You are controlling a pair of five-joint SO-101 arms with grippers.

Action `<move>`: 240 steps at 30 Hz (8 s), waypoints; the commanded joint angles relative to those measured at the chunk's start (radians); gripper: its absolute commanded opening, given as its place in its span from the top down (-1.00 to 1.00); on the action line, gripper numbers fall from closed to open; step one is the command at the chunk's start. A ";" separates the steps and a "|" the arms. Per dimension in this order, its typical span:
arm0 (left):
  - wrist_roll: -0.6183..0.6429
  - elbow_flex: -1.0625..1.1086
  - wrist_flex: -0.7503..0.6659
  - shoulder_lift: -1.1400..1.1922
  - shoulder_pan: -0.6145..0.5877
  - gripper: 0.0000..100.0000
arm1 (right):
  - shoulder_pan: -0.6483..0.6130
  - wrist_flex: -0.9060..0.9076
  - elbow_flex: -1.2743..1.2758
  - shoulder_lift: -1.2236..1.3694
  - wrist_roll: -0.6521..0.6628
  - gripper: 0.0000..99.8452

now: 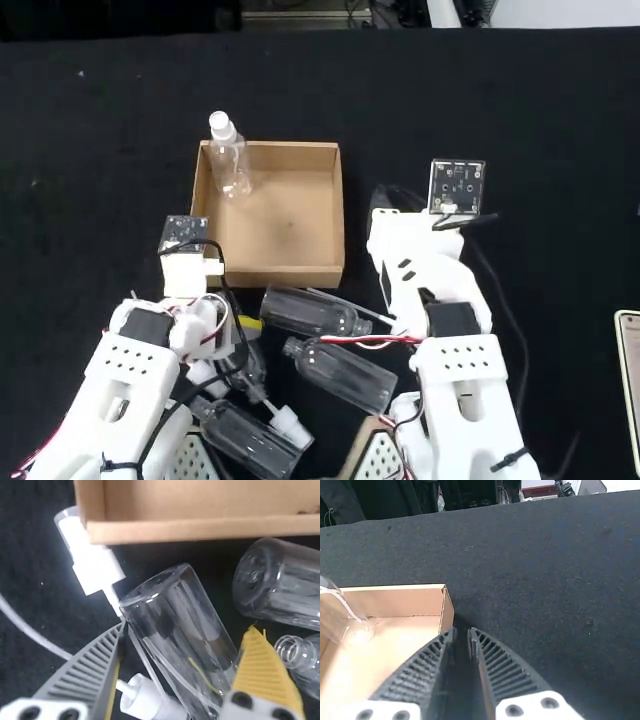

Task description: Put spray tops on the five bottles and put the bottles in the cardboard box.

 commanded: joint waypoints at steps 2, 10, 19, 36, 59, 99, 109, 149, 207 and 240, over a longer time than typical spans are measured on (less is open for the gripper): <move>-0.015 -0.019 -0.015 0.003 -0.053 0.35 | 0.017 -0.028 -0.048 -0.012 -0.009 0.98; -0.020 -0.016 -0.011 0.002 -0.130 0.62 | 0.017 -0.028 -0.048 -0.012 -0.009 0.98; -0.015 -0.068 -0.011 0.000 -0.168 0.64 | 0.017 -0.028 -0.047 -0.012 -0.009 0.98; -0.011 -0.229 -0.015 0.000 -0.570 0.64 | 0.017 -0.028 -0.047 -0.012 -0.009 0.98; 0.153 -0.394 -0.155 0.091 -1.124 0.64 | 0.015 -0.028 -0.045 -0.010 -0.009 0.98; -1.869 -0.549 -0.146 0.465 -1.339 0.15 | 0.015 -0.028 -0.045 -0.010 -0.009 0.98; -1.962 -0.473 -0.272 0.465 -1.267 0.14 | 0.015 -0.029 -0.038 -0.010 -0.009 0.98; -2.062 -0.375 -0.462 0.638 -1.241 0.15 | -0.040 -0.028 -0.033 -0.010 -0.003 0.98; -1.738 -0.314 -0.052 0.287 -1.106 0.41 | -0.041 -0.028 -0.025 -0.012 -0.003 0.98; -1.570 -0.394 -0.181 0.523 -1.191 0.71 | -0.041 -0.028 -0.027 -0.016 -0.003 0.98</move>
